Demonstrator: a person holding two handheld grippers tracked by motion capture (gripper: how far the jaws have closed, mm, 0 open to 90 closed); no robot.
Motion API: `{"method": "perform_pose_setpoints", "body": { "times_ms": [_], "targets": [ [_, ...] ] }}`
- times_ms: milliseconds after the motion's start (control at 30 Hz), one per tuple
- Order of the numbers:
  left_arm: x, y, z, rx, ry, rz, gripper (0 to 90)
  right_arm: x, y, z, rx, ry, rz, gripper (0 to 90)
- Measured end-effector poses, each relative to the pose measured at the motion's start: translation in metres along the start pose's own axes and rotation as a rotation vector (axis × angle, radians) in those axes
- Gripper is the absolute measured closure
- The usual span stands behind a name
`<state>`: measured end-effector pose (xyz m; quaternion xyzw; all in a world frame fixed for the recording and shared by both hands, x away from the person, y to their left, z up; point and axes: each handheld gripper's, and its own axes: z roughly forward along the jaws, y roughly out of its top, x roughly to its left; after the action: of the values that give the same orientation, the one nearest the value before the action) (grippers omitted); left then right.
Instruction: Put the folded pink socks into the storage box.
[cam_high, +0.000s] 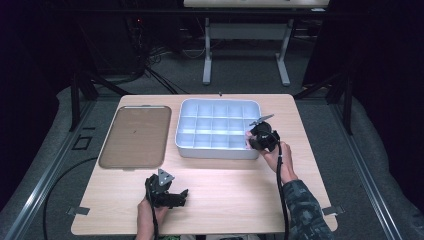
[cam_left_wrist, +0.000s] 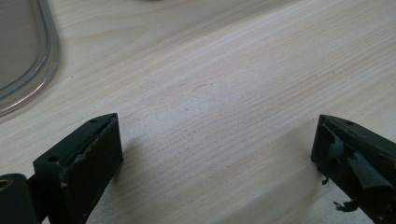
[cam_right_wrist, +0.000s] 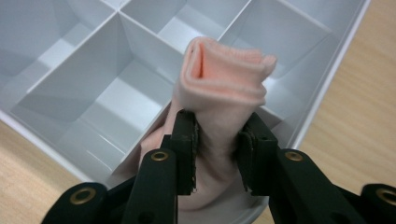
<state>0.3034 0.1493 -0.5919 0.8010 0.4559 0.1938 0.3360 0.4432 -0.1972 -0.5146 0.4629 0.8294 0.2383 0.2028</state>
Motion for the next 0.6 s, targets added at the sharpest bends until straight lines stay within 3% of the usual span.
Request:
{"method": "perform_pose_setpoints", "body": {
  "times_ms": [133, 200, 467, 600],
  "targets": [
    [0.000, 0.000, 0.000, 0.000, 0.000, 0.000, 2.0, -0.003, -0.002, 0.001, -0.005, 0.020, 0.020, 66.0],
    [0.000, 0.000, 0.000, 0.000, 0.000, 0.000, 2.0, -0.004, -0.002, -0.001, -0.013, 0.034, 0.025, 59.7],
    [0.000, 0.000, 0.000, 0.001, -0.002, 0.001, 2.0, -0.009, -0.003, -0.020, -0.121, 0.078, 0.060, 45.6],
    [0.000, 0.000, 0.000, -0.001, -0.001, 0.000, 2.0, -0.009, -0.005, -0.029, -0.135, 0.097, 0.060, 39.7]
  ]
}}
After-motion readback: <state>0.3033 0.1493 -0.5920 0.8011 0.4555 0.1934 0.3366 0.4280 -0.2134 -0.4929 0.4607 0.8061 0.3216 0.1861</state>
